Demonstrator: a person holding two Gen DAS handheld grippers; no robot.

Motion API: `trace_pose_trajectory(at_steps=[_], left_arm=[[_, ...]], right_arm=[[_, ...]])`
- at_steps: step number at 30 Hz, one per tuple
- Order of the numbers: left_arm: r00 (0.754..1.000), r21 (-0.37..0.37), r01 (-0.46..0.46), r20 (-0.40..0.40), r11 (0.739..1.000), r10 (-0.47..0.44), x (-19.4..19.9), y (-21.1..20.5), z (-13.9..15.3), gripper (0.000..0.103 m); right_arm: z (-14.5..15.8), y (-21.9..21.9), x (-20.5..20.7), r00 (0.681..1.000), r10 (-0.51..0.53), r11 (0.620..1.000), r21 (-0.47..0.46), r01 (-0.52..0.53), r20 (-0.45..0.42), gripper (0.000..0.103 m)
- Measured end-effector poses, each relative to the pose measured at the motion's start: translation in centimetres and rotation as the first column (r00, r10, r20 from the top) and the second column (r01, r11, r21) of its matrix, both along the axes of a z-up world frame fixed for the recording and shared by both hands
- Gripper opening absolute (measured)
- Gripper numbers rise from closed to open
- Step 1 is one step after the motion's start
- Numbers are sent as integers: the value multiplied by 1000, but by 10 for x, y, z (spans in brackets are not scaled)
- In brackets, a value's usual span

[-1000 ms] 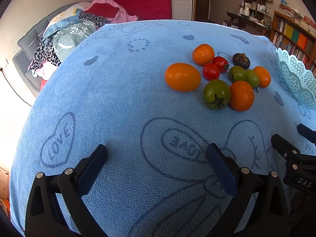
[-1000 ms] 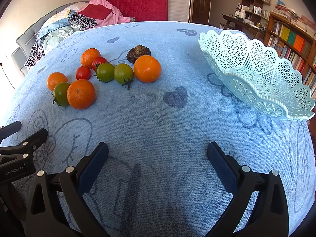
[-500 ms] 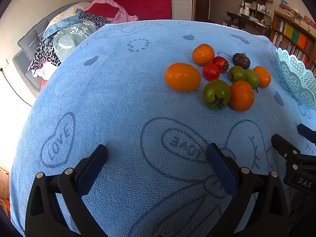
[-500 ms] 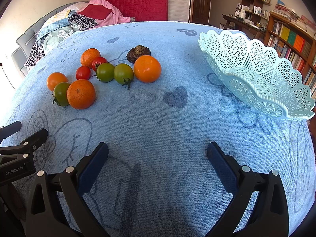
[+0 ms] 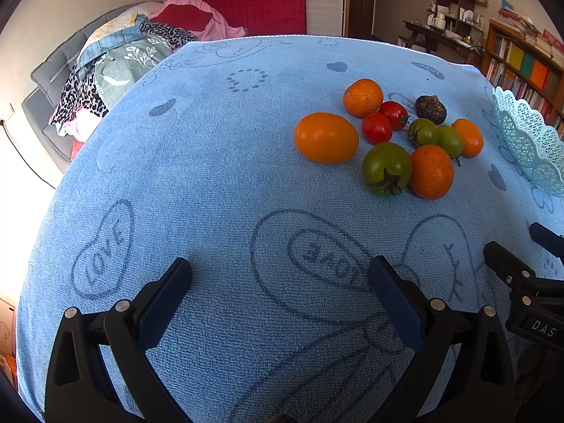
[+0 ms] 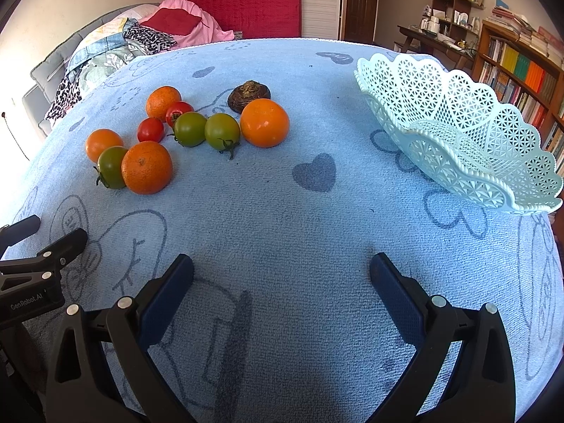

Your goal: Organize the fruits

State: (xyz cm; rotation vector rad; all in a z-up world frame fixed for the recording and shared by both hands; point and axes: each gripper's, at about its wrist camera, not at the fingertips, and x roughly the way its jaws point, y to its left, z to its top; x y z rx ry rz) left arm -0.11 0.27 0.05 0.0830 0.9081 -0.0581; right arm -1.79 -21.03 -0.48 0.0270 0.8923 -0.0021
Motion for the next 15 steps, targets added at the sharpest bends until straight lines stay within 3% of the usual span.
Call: trace_pose_trajectory(at_steps=[11, 15], left_arm=[[1000, -46, 7, 10, 999, -6, -2, 6, 3, 98], [1000, -100, 2, 24, 995, 0, -5, 14, 7, 98]], right_arm=[[-3, 3, 2, 1000, -8, 1000, -17, 8, -8, 101], [-2, 5, 3, 1000, -9, 1000, -22, 9, -5, 101]])
